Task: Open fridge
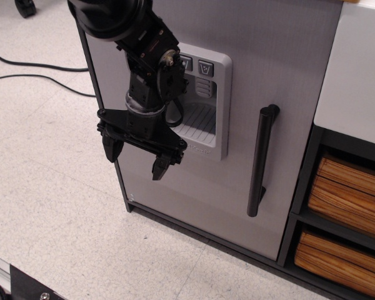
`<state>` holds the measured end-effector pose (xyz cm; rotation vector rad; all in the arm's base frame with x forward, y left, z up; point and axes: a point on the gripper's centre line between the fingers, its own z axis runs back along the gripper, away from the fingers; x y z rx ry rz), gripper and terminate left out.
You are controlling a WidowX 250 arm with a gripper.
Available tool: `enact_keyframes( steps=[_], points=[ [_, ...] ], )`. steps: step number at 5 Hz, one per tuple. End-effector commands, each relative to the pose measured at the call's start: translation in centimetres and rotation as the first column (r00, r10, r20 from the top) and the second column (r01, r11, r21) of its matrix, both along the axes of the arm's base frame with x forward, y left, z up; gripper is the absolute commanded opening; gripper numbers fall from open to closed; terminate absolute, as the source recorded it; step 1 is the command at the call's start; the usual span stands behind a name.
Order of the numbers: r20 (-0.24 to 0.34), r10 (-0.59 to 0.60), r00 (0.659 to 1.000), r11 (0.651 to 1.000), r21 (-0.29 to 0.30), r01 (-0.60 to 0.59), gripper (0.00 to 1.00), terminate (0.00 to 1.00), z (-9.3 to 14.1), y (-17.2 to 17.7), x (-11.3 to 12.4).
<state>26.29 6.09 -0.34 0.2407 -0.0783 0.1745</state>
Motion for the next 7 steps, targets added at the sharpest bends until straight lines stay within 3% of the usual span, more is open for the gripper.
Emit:
enact_keyframes(
  steps=[1,2,4,7],
  points=[
    [0.000,0.000,1.000,1.000,0.000,0.000,1.00,0.00,0.0,0.0,0.0],
    [0.094,-0.075,0.993,0.997,-0.003,0.075,1.00,0.00,0.2,-3.2,0.3],
    [0.218,-0.161,0.963,0.986,-0.013,0.168,1.00,0.00,0.5,-8.7,2.0],
    [0.329,-0.166,0.930,0.965,-0.140,0.221,1.00,0.00,4.1,-13.4,6.5]
  ],
)
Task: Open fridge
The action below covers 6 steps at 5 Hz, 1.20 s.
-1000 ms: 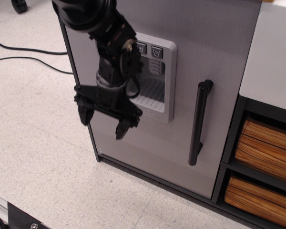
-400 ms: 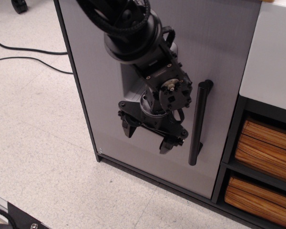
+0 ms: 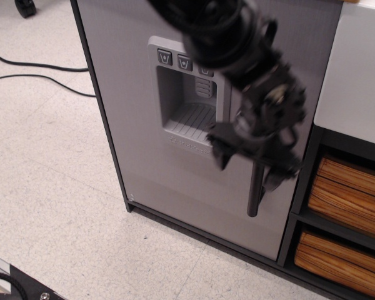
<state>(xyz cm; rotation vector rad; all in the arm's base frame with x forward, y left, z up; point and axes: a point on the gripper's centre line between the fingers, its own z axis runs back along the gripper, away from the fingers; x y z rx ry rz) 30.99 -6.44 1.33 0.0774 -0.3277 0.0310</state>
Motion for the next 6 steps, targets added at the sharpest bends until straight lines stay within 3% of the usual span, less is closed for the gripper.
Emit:
enact_keyframes(
  steps=[1,3,4,6],
  points=[
    [0.111,-0.027,0.993,0.999,-0.044,0.032,1.00,0.00,3.4,-0.8,3.0],
    [0.164,-0.066,0.984,0.997,-0.032,0.073,1.00,0.00,4.8,-0.5,4.3],
    [0.172,-0.089,0.981,0.995,-0.039,0.097,0.00,0.00,4.9,-0.6,4.7],
    [0.187,-0.111,0.976,0.989,-0.077,0.127,0.00,0.00,5.0,-0.4,4.6]
  ],
)
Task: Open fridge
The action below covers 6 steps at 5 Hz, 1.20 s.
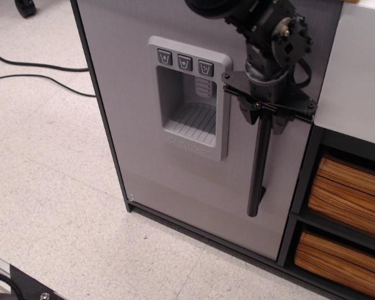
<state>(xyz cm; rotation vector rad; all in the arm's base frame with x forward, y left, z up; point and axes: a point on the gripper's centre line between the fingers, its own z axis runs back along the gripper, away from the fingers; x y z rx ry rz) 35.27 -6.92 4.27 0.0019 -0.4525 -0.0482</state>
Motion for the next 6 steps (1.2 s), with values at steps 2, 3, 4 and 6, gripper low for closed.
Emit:
enact_keyframes(
  steps=[2,3,4,6],
  points=[
    [0.070,-0.049,0.996,0.998,-0.029,0.051,0.00,0.00,2.8,2.2,-3.5],
    [0.068,-0.042,0.997,0.999,-0.007,0.043,0.00,0.00,2.7,3.9,-5.4],
    [0.059,-0.044,0.997,0.999,0.006,0.044,0.00,0.00,2.9,5.3,-7.3],
    [-0.057,0.132,0.990,0.990,0.065,-0.128,1.00,0.00,1.8,5.7,-10.6]
  ],
)
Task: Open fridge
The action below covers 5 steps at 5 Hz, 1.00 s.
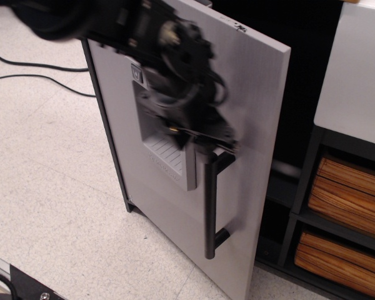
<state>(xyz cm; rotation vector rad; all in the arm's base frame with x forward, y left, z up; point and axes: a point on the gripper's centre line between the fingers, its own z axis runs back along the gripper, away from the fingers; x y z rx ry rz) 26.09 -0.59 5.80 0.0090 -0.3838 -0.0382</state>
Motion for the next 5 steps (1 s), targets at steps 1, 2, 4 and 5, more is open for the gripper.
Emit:
enact_keyframes(
  steps=[1,2,4,5],
  points=[
    [-0.068,0.130,0.989,0.986,0.110,-0.122,1.00,0.00,-1.7,-2.1,-3.4],
    [-0.136,0.052,0.989,0.992,0.119,-0.036,1.00,0.00,-4.1,-5.4,-3.7],
    [-0.152,-0.086,0.985,0.994,0.054,0.096,1.00,0.00,-6.2,-12.2,-1.9],
    [-0.134,-0.123,0.983,0.991,0.029,0.128,1.00,0.00,-6.5,-14.3,-0.8]
  ],
)
